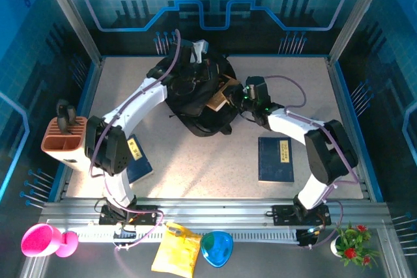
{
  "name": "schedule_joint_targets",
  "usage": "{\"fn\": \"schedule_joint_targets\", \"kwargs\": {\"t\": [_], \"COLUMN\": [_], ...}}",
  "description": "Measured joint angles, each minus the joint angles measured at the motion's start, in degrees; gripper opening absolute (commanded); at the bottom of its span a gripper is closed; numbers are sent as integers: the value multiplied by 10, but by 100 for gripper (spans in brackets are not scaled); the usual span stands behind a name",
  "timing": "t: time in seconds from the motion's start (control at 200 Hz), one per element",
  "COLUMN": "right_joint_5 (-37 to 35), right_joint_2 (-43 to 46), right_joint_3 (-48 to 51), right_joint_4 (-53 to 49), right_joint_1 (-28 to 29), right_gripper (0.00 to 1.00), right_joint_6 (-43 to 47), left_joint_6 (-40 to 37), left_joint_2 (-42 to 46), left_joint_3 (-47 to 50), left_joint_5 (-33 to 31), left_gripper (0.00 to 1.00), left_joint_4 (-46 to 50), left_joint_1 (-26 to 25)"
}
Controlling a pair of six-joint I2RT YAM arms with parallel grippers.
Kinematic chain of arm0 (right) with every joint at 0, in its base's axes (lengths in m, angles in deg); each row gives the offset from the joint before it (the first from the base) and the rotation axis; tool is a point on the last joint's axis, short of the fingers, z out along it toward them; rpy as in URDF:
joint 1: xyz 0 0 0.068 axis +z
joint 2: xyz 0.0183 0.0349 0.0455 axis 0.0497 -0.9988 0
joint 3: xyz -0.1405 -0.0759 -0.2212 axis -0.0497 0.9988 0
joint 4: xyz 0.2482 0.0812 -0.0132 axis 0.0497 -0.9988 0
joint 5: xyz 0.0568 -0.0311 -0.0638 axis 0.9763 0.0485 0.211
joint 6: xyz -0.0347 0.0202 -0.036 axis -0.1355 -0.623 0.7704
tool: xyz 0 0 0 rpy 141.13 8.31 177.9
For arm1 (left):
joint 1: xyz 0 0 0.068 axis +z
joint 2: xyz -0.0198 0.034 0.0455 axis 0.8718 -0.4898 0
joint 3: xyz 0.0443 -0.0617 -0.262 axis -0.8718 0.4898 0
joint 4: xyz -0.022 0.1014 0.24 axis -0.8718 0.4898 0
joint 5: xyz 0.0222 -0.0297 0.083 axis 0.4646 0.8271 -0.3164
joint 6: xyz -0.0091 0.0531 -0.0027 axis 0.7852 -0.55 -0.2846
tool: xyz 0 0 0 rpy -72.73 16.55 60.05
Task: Pack the student bag
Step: Place the book in the student bag, then close the student bag at the top-center of the table.
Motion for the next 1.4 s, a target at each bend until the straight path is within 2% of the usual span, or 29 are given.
{"fn": "schedule_joint_targets", "kwargs": {"t": [0.385,0.46,0.56,0.695,0.78,0.89,1.026,1.151,1.241,1.326,1.401], "right_joint_5": [-7,-13,-13,-3,3,11,31,37,35,19,-14], "right_joint_2": [-143,-173,-214,-243,-240,-209,-117,-9,54,102,131], "right_joint_3": [-112,-136,-171,-199,-195,-162,-92,-31,3,31,42], "right_joint_4": [45,45,38,19,3,-29,-63,-84,-105,-141,-197], "right_joint_1": [14,18,21,21,18,13,-6,-25,-39,-57,-75], "right_gripper": [6,9,21,48,57,65,72,74,75,77,79], "right_joint_6": [-12,-8,-1,8,18,34,55,82,104,131,158], "left_joint_6": [32,37,38,39,40,40,38,37,38,40,41], "left_joint_2": [21,21,21,21,21,20,11,-4,-10,-11,-11], "left_joint_3": [30,34,41,52,55,57,57,66,78,89,98], "left_joint_5": [20,19,17,14,14,14,14,21,33,45,59], "left_gripper": [0,0,0,0,0,0,2,5,13,42,57], "left_joint_4": [-45,-47,-47,-47,-48,-47,-47,-48,-48,-51,-57], "left_joint_1": [-3,-3,-3,5,13,21,29,33,33,33,33]}}
